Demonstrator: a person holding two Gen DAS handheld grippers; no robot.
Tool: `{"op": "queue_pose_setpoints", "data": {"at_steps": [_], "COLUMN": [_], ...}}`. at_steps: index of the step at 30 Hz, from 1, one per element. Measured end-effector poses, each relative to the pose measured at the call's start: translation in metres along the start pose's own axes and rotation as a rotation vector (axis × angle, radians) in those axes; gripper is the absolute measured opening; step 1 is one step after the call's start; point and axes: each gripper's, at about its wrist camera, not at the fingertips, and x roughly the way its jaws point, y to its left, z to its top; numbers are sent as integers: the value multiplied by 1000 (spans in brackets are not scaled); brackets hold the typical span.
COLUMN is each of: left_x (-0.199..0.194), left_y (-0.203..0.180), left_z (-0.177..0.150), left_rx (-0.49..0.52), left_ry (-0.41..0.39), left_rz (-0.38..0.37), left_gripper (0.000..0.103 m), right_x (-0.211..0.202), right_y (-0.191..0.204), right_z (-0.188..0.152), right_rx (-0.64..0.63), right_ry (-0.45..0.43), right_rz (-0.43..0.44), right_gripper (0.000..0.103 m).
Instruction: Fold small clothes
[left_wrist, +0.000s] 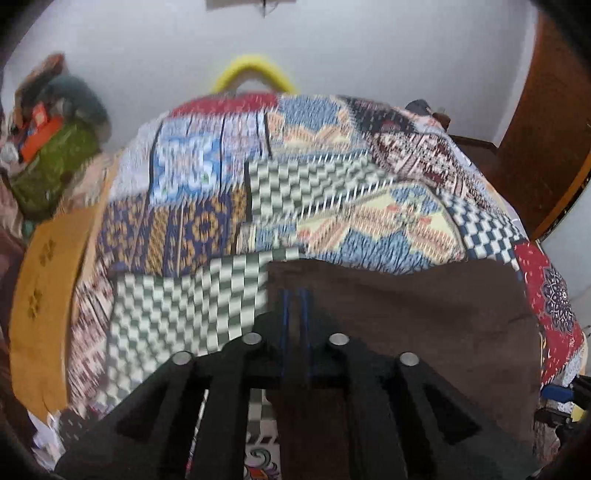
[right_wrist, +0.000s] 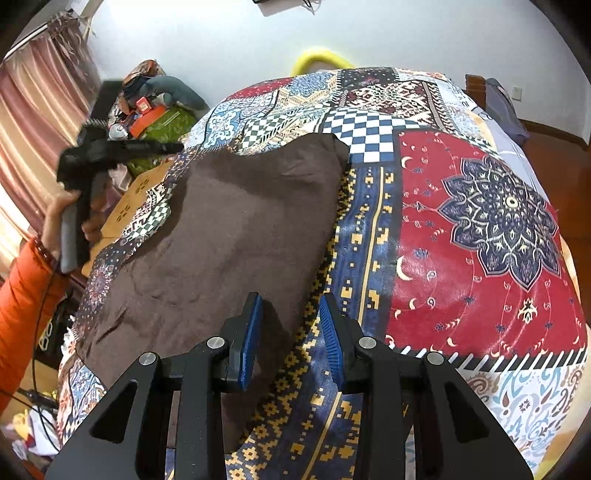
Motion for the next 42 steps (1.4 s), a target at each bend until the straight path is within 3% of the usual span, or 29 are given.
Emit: {"op": "queue_pose_setpoints", "data": {"at_steps": [4, 9, 14, 24, 28, 30, 33, 37, 42], "left_x": [-7, -35, -68, -75, -67, -64, -64, -67, -78], "left_y": [10, 10, 9, -1, 1, -3, -14, -22, -31], "left_z": [-29, -69, -113, -176, -176, -174, -170, -166, -169], "left_rx": [-21, 42, 64, 30, -54, -56, -15, -5, 34], "left_ry": [45, 46, 67, 152, 186, 187, 156, 133, 124], "left_rz": [-60, -42, -77, -159, -277, -300, -311, -331, -304], "left_gripper": [25, 47, 64, 71, 71, 70, 55, 21, 13], "right_x": [4, 8, -7, 9, 17, 21, 28, 27, 11], "right_y": [7, 9, 20, 38, 40, 42, 46, 52, 63], "right_z": [3, -1, -10, -34, -34, -30, -27, -28, -27], "right_rx": [-21, -15, -26, -38, -44, -50, -67, -84, -129], "right_ry": [10, 52, 42, 139, 141, 147, 149, 151, 122], "right_rz": [1, -10, -19, -2, -6, -5, -20, 7, 19], "right_gripper": [29, 30, 47, 50, 53, 53, 47, 16, 12]}}
